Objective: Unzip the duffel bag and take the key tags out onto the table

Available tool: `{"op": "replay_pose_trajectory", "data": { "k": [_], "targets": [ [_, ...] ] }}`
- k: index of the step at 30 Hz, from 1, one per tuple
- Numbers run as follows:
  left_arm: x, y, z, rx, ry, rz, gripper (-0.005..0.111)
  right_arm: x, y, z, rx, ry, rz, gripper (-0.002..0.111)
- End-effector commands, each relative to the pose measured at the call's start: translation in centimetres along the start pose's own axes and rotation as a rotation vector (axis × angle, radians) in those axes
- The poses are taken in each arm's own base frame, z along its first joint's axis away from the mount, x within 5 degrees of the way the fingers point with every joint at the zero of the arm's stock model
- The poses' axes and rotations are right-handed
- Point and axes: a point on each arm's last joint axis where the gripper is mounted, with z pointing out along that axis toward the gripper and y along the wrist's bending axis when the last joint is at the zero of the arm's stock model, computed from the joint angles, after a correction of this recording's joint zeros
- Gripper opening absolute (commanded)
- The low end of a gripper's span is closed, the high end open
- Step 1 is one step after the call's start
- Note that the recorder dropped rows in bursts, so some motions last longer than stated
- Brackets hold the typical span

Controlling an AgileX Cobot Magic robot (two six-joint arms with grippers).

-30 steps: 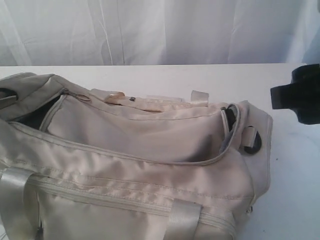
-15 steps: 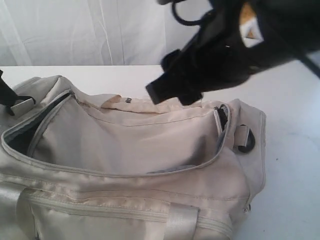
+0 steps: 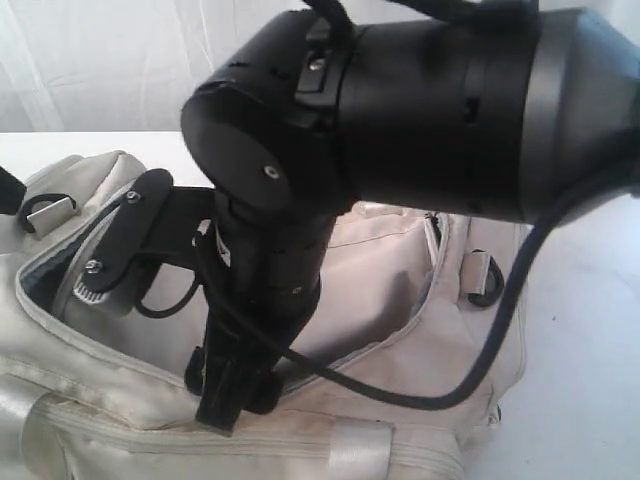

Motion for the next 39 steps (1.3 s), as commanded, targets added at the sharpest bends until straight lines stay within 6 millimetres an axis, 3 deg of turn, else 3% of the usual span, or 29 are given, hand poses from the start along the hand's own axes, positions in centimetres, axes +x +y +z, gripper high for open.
{"op": "replay_pose_trajectory", "data": {
  "k": [1,4,7,11,12,13,14,15,17,22,28,34,39],
  "targets": [
    [1.6,-0.8,1.4,0.051,0.040,0.021,0.067,-1.5,1.8,-2.0,-0.069,-0.073,-0.021,0.081],
    [2.6,-1.1,2.3,0.059,0.050,0.047,0.061,-2.5,3.1,-0.6,-0.113,-0.091,-0.065,0.081],
    [2.6,-1.2,2.3,0.061,0.051,0.054,0.059,-3.1,2.0,2.4,0.029,-0.030,-0.097,0.081],
    [2.6,-1.2,2.3,0.061,0.051,0.060,0.058,-3.6,2.1,5.4,0.057,0.007,-0.096,0.077],
    [2.6,-1.2,2.3,0.061,0.051,0.060,0.058,-3.6,2.1,5.7,0.062,0.014,-0.092,0.072],
    [2.6,-1.2,2.3,0.061,0.051,0.060,0.058,-3.6,1.7,5.8,0.108,0.027,-0.066,0.053],
    [2.6,-1.2,2.3,0.061,0.051,0.060,0.058,-3.5,1.4,5.7,0.138,0.032,-0.040,0.043],
    [2.6,-1.2,2.3,0.061,0.051,0.062,0.058,-3.4,0.6,5.3,0.234,0.034,0.007,0.018],
    [2.6,-1.2,2.3,0.059,0.047,0.062,0.058,-3.3,-0.2,4.4,0.316,0.014,0.044,0.000],
    [2.5,-1.1,2.3,0.057,0.043,0.062,0.058,-3.3,-2.4,1.2,0.464,-0.097,0.095,0.000],
    [2.5,-1.2,2.3,0.058,0.041,0.061,0.058,-3.0,-7.5,-1.0,0.520,-0.219,0.209,0.000],
    [2.4,-1.1,2.3,0.054,0.034,0.060,0.058,-2.6,-12.0,-1.6,0.561,-0.345,0.271,0.000],
    [2.3,-1.1,2.3,0.050,0.023,0.059,0.058,-2.4,-13.0,-0.8,0.572,-0.331,0.255,0.000]
  ]
}}
